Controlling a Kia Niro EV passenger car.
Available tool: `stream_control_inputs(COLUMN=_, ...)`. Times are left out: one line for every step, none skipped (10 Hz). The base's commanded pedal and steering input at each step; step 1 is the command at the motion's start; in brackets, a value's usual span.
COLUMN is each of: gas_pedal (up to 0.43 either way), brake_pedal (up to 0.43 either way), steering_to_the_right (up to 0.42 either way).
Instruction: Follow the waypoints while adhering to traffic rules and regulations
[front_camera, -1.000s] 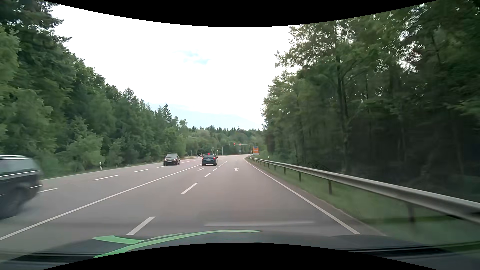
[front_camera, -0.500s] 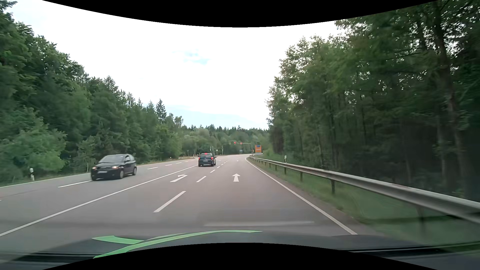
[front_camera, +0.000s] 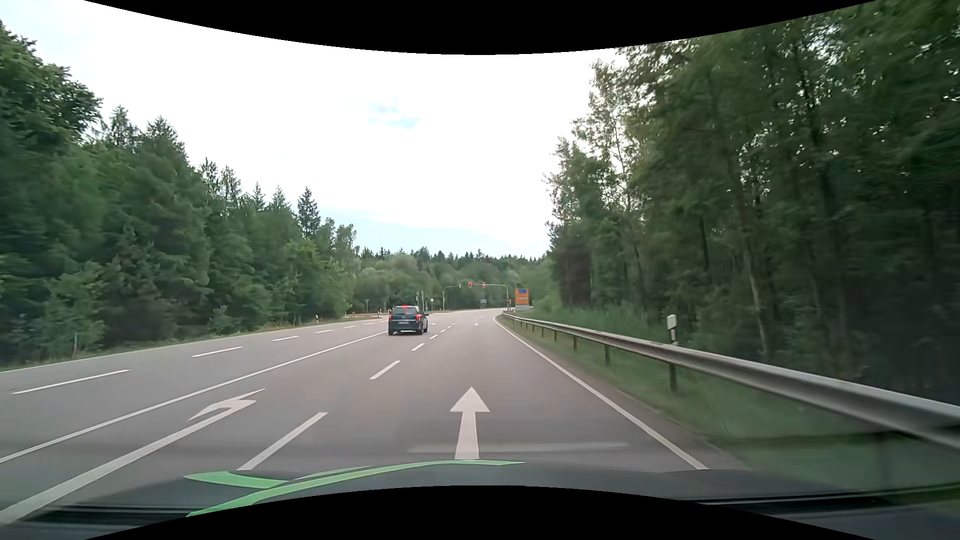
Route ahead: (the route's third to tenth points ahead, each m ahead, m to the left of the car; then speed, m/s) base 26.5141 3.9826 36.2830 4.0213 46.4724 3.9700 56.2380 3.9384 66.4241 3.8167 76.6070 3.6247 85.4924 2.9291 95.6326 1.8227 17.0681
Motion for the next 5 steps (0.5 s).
stream_control_inputs(gas_pedal=0.000, brake_pedal=0.000, steering_to_the_right=-0.004)
stream_control_inputs(gas_pedal=0.000, brake_pedal=0.000, steering_to_the_right=-0.003)
stream_control_inputs(gas_pedal=0.000, brake_pedal=0.000, steering_to_the_right=-0.002)
stream_control_inputs(gas_pedal=0.000, brake_pedal=0.000, steering_to_the_right=-0.002)
stream_control_inputs(gas_pedal=0.000, brake_pedal=0.000, steering_to_the_right=-0.002)
